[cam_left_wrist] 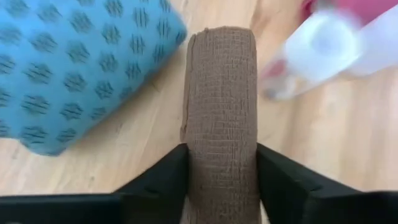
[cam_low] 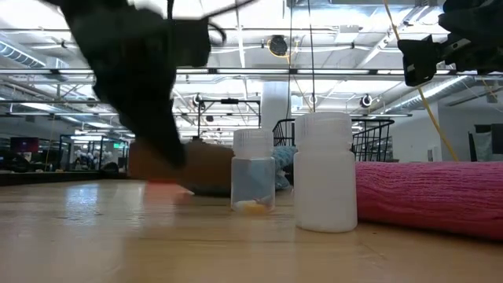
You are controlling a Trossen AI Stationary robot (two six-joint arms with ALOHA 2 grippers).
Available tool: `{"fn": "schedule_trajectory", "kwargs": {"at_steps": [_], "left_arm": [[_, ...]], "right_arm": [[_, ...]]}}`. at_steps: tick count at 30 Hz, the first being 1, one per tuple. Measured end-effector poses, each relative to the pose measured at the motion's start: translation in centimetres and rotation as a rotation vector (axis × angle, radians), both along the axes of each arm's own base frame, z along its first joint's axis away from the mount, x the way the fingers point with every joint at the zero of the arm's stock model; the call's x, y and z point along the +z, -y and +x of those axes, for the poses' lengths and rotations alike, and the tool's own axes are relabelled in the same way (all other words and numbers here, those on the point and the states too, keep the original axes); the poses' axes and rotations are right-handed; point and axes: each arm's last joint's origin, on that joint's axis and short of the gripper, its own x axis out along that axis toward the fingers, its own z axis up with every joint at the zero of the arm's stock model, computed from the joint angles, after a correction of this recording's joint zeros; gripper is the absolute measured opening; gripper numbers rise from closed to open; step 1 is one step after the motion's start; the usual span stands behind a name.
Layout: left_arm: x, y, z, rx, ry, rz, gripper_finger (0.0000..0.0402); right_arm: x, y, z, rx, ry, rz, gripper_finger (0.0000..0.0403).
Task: Pick & Place Medicine items
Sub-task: Put the brown bandage into the right orange basket
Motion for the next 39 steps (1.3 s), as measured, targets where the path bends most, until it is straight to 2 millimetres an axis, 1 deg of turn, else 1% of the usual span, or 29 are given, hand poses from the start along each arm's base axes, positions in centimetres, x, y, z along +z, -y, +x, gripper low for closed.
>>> {"fn": "schedule_trajectory", "kwargs": {"at_steps": [2,4,7,10,12,14,17,21,24,29,34,39], "left_arm": [[1.6,-0.3,-0.4,0.001,0.036,-0.014,0.0123],[3.7,-0.8,-0.7,0.016,0.11,-0.034,0.0096],[6.9,-2.3,-1.4,0.083,0.229,-0.027,0.0073],[9.8,-4.4,-2.2,0.182,0.341,0.0,0.0071],[11.4,-6.0,-2.7,0.26,0.413,0.019,0.008],[12.7,-7.7,-3.1,0.333,0.465,0.032,0.0089],[13.7,-10.2,-3.2,0.403,0.508,0.042,0.0096],[14.4,-13.2,-2.6,0.441,0.567,0.067,0.0094],[14.4,-15.4,-1.8,0.482,0.616,0.056,0.0093],[14.0,-19.6,-1.1,0.577,0.651,0.123,0.0093],[11.2,-23.8,-0.2,0.749,0.596,0.11,0.0093],[8.4,-27.5,1.0,0.874,0.61,0.102,0.0093]], "right_arm": [[0.0,0.0,0.0,0.0,0.0,0.0,0.0243],[0.0,0.0,0.0,0.0,0.0,0.0,0.0242],[0.0,0.0,0.0,0.0,0.0,0.0,0.0242],[0.0,0.0,0.0,0.0,0.0,0.0,0.0242],[0.0,0.0,0.0,0.0,0.0,0.0,0.0242],[0.0,0.0,0.0,0.0,0.0,0.0,0.0242],[0.0,0.0,0.0,0.0,0.0,0.0,0.0242],[0.0,0.0,0.0,0.0,0.0,0.0,0.0242],[0.0,0.0,0.0,0.0,0.0,0.0,0.0242],[0.0,0.0,0.0,0.0,-0.001,0.0,0.0242],[0.0,0.0,0.0,0.0,0.0,0.0,0.0242],[0.0,0.0,0.0,0.0,0.0,0.0,0.0242]]}}
